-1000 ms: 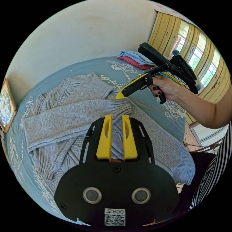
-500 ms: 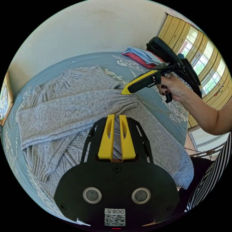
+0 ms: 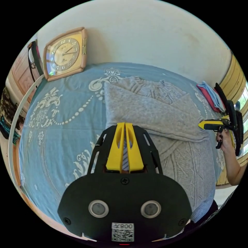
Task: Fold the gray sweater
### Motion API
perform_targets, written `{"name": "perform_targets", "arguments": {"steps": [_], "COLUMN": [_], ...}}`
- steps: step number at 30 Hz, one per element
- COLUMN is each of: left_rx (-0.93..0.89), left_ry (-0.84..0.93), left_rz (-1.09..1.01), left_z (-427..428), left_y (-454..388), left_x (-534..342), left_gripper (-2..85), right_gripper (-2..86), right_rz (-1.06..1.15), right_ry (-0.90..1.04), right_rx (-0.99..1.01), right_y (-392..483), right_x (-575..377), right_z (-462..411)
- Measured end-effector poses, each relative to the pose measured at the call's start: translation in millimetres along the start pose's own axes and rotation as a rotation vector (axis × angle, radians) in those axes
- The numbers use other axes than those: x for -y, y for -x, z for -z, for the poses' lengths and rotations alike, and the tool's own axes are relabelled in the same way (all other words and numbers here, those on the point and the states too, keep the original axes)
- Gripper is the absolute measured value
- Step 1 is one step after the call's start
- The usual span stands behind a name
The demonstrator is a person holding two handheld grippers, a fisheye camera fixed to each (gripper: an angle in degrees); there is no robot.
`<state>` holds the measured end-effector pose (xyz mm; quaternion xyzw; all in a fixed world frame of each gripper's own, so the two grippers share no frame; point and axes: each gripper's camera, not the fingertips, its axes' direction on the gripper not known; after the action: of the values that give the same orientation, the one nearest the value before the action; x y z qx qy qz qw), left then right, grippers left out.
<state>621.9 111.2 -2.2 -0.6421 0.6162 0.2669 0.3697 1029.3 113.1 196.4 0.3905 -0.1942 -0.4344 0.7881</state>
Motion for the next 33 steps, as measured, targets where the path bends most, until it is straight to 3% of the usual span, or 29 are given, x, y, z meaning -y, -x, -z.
{"name": "perform_targets", "arguments": {"steps": [5,9,13,18,25,33], "left_rx": [-0.051,-0.068,-0.234,-0.359,-0.551,-0.668], "left_ry": [0.036,0.008,-0.067,0.045,0.084,0.173], "left_rz": [0.027,0.038,0.071,0.171,0.506,0.728], "left_z": [-8,11,58,90,133,133], "left_y": [33,50,83,121,196,267], "left_x": [-1,-8,-45,-107,-205,-287], "left_gripper": [0.2,0.2,0.3,1.0,5.3,11.9], "right_gripper": [0.1,0.1,0.1,0.4,3.1,7.2], "right_rz": [-0.071,-0.114,-0.148,-0.195,-0.325,-0.472], "right_ry": [-0.007,-0.029,-0.042,0.021,0.098,0.099], "right_rx": [0.099,0.064,0.041,0.071,0.182,0.357], "right_y": [-29,-36,-39,-30,-11,-19], "right_x": [-17,-38,-84,-158,-287,-396], "right_z": [-11,5,34,52,63,61]}}
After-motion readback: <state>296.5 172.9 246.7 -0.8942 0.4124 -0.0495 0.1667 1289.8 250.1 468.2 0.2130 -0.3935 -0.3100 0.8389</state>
